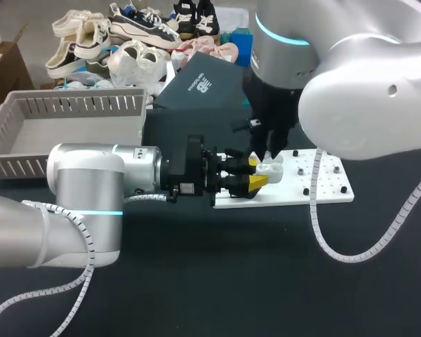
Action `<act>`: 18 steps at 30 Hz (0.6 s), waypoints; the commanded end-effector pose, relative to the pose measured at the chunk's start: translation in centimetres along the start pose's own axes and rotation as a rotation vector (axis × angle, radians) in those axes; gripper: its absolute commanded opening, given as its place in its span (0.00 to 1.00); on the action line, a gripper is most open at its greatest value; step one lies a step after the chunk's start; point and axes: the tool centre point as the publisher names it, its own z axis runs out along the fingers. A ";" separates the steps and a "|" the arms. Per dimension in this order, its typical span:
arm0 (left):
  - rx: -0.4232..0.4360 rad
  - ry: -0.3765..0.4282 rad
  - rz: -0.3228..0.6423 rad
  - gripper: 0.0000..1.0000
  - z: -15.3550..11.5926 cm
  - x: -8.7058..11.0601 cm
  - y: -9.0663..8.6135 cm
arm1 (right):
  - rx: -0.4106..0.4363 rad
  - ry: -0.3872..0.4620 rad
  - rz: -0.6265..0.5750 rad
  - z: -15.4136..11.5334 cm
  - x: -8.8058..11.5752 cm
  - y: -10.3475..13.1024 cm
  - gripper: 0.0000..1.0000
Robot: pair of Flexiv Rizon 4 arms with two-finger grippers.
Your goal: Pick up each earbud case from the left stands, insert the matching earbuds, close the lid, and place the case in the box.
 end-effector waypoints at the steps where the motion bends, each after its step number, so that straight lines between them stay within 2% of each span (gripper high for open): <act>1: -0.005 -0.001 0.002 0.00 0.0 0.0 -0.1 | -0.005 0.004 -0.013 0.0 0.1 -0.1 0.00; 7: -0.005 -0.001 0.002 0.00 0.0 0.0 -0.1 | -0.039 0.008 0.004 0.5 -0.1 -0.1 0.00; 18: -0.005 -0.001 0.002 0.00 0.0 0.0 -0.1 | -0.031 0.014 0.006 1.0 -0.2 -0.1 0.00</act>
